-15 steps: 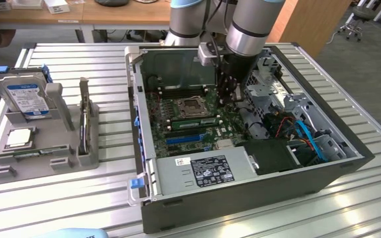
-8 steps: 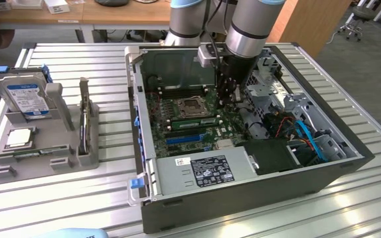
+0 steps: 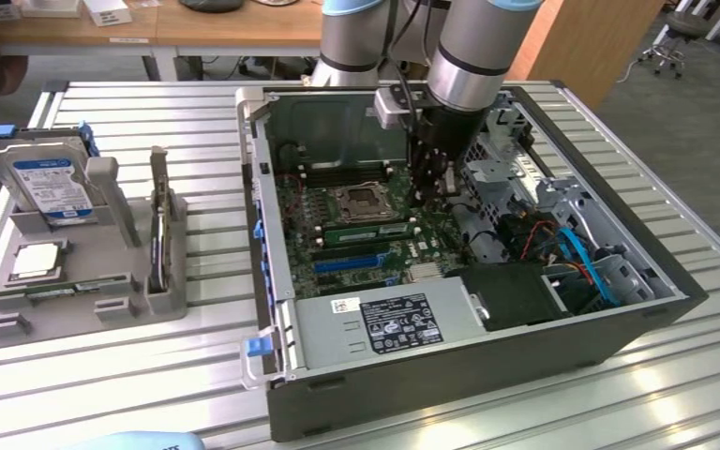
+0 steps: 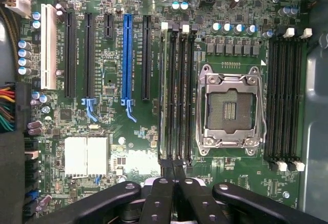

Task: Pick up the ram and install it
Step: 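Press down the ram until it locks into place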

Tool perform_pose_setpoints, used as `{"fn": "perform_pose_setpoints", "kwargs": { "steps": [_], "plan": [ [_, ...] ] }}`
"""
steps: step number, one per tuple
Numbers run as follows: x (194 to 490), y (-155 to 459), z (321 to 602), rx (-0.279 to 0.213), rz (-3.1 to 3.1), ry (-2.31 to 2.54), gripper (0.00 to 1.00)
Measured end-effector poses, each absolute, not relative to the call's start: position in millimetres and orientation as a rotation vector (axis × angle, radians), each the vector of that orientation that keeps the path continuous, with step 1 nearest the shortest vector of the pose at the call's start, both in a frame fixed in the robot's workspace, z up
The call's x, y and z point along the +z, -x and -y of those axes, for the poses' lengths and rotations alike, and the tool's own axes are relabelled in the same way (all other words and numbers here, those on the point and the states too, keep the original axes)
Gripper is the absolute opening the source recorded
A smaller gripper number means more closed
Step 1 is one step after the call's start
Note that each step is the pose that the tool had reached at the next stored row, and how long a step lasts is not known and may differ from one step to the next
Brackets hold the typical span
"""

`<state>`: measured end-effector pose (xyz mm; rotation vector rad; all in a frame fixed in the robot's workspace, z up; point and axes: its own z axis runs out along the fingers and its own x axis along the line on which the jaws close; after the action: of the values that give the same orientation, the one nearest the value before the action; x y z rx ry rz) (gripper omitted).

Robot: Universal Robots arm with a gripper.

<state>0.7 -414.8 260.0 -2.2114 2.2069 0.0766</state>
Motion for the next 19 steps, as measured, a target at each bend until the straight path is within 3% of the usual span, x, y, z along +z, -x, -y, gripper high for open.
{"fn": "perform_pose_setpoints", "kwargs": {
  "steps": [19],
  "plan": [
    [246.0,-0.7,414.8,0.077,-2.207,2.211,0.1]
  ]
}}
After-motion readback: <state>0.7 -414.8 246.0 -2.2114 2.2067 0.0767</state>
